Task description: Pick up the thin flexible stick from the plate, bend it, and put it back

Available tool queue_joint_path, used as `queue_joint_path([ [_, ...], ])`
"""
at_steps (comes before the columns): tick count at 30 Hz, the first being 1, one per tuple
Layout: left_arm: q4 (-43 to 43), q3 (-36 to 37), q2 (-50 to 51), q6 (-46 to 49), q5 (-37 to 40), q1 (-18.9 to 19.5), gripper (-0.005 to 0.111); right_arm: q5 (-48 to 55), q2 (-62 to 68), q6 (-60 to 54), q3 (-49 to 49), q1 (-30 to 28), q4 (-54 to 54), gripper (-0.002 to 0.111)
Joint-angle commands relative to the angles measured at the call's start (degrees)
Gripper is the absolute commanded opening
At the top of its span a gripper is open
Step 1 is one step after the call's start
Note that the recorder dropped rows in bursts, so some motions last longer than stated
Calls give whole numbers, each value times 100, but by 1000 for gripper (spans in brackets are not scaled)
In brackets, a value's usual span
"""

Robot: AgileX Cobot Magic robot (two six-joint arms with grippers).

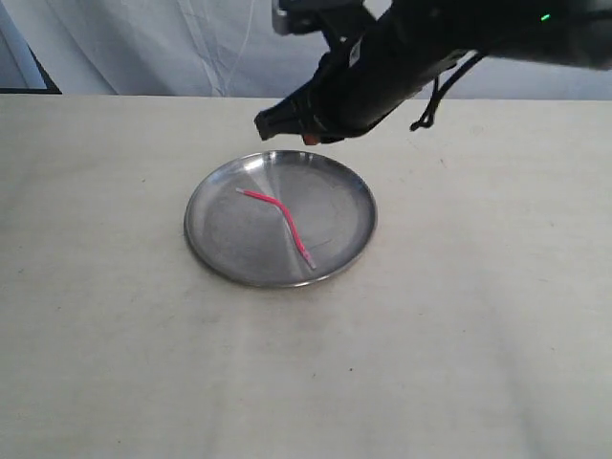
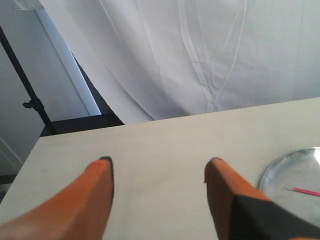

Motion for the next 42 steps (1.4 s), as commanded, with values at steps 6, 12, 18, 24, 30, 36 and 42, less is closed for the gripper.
queue_joint_path([
  [6, -36, 19, -35, 7, 15, -34, 54, 1811, -1329, -45, -26, -27, 233, 0],
  [12, -36, 19, -35, 7, -19, -34, 54, 1709, -1498, -45, -26, -27, 259, 0],
  [18, -36, 19, -35, 7, -19, -34, 54, 159, -2133, 986, 956, -27, -1532, 0],
  [24, -36, 19, -35, 7, -30, -34, 54, -4174, -4444, 1258, 5083, -117, -1873, 0],
  [30, -36, 19, -35, 7, -30, -34, 54, -5349, -6936, 969, 7403, -1718, -583, 0],
  [36, -36, 19, -35, 7, -30, -34, 54, -4795, -8413, 966, 7884, -2791, -583, 0],
  [42, -36, 19, -35, 7, -30, -34, 54, -3206, -9556, 966, 7884, -3658, -742, 0],
])
